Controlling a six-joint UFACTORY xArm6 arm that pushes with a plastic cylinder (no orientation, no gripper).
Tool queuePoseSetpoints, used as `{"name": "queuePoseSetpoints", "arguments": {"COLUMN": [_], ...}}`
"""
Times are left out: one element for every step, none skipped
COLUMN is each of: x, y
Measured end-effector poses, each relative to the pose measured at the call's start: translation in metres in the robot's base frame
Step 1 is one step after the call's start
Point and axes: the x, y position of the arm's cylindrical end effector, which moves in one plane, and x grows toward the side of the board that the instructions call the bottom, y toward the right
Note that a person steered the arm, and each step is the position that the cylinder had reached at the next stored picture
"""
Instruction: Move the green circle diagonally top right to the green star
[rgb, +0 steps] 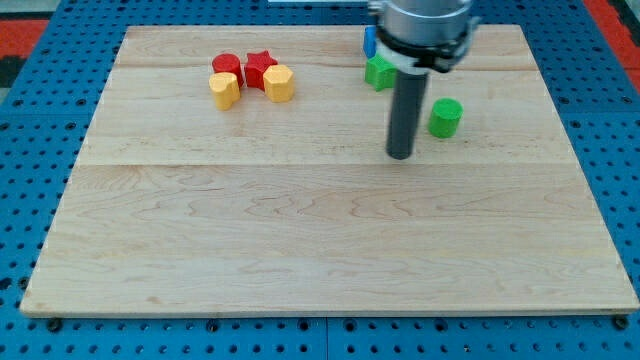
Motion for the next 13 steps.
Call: {"name": "queuePoseSetpoints", "arguments": {"x": [-0.004, -0.044, -0.076, -0.083, -0.085, -0.052, -0.047, -0.065, -0.084, -0.114, -0.129, -0.099, -0.099], "y": [0.055, 0.045, 0.023, -0.008, -0.017, -0.011, -0.015, 0.011, 0.034, 0.033, 0.035, 0.064, 0.131]}}
